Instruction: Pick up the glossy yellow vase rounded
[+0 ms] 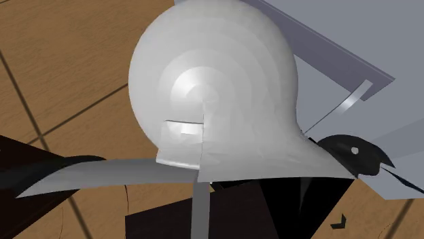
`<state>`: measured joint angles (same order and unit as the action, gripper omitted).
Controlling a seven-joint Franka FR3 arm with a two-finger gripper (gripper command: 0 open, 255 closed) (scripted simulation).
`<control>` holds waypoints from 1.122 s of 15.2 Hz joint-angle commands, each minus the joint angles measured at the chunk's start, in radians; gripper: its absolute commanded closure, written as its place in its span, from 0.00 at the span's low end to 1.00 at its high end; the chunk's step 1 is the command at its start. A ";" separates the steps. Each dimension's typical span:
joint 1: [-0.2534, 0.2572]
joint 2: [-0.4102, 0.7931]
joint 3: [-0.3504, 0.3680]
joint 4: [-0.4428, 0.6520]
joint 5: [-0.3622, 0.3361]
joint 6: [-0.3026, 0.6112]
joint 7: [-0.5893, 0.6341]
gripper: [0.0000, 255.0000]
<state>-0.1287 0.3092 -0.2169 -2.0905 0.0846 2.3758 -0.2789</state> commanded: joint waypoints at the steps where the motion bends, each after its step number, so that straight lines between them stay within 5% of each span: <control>1: -0.020 0.080 0.008 0.054 0.029 0.018 -0.030 0.00; 4: -0.049 0.195 0.023 0.147 0.061 0.028 -0.061 0.00; 13: -0.061 0.273 0.040 0.154 0.081 0.099 -0.074 0.00; 14: -0.061 0.273 0.040 0.155 0.081 0.097 -0.074 1.00; 17: -0.061 0.273 0.040 0.155 0.081 0.097 -0.074 1.00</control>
<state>-0.1899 0.5808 -0.1775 -1.9355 0.1652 2.4727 -0.3533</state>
